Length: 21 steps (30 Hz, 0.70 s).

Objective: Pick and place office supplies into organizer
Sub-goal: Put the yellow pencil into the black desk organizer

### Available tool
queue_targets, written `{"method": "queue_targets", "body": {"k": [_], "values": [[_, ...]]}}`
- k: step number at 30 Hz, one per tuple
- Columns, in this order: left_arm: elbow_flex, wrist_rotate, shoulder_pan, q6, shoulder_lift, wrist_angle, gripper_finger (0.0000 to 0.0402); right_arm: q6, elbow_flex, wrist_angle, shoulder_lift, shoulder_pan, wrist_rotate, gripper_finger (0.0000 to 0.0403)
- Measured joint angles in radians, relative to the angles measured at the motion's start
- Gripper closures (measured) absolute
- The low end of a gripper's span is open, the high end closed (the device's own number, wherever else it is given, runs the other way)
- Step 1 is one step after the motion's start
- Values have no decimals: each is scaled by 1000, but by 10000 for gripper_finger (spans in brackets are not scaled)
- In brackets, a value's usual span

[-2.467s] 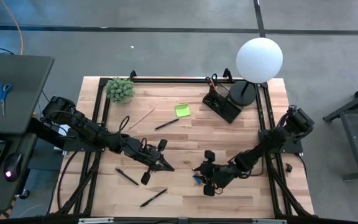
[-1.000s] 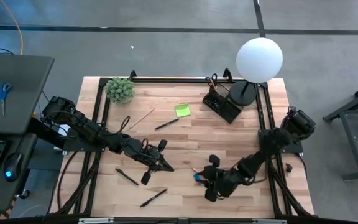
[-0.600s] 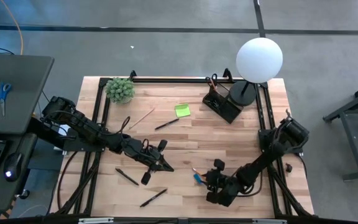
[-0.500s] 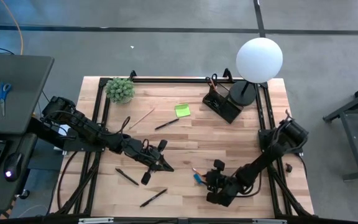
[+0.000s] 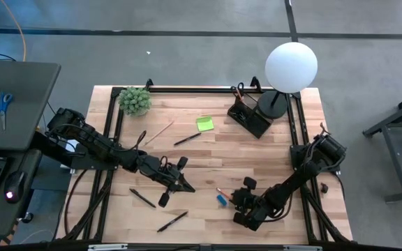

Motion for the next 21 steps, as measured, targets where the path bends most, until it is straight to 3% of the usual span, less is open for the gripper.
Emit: {"method": "queue_targets", "body": {"k": [6,14,21], "values": [[0,-3,0,0,0,0,401,2,1,-28,0,1,8,299],[0,-5,0,0,0,0,401,0,0,-42,0,1,22,391],[0,-5,0,0,0,0,401,21,-2,-53,0,0,47,379]]}}
